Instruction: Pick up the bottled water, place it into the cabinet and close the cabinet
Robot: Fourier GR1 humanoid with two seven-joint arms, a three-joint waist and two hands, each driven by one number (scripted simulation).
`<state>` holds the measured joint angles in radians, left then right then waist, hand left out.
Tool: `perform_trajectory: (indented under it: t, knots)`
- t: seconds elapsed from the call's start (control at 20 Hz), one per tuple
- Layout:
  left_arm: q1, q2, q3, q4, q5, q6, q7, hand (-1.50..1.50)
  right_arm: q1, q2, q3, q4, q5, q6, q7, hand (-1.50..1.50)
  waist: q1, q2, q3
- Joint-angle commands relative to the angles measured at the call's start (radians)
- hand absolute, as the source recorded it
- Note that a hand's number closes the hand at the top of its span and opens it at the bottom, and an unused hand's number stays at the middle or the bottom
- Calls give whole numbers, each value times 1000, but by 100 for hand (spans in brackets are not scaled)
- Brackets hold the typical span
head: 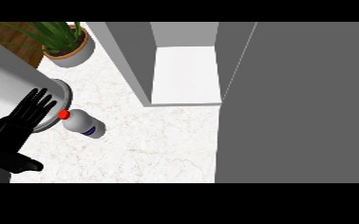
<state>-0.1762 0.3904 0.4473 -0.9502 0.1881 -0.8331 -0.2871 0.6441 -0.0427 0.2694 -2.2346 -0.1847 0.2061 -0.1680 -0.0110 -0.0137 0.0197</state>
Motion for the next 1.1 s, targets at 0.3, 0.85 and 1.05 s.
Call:
perform_trajectory:
  t: [0.3, 0.85, 1.05]
  knots:
    - [-82, -69, -48, 248, -78, 50, -63, -150, -24, 4, -3, 1, -30, -3, 12, -150, -27, 24, -24]
    - [-215, -20, -80, 555, -167, 19, -268, -150, 20, -3, 37, -13, 16, -11, -8, -150, -18, 21, -24]
    - [-245, 26, -71, 632, -168, -13, -287, -150, -3, 5, 54, 19, 31, -13, -10, -150, -25, 27, -25]
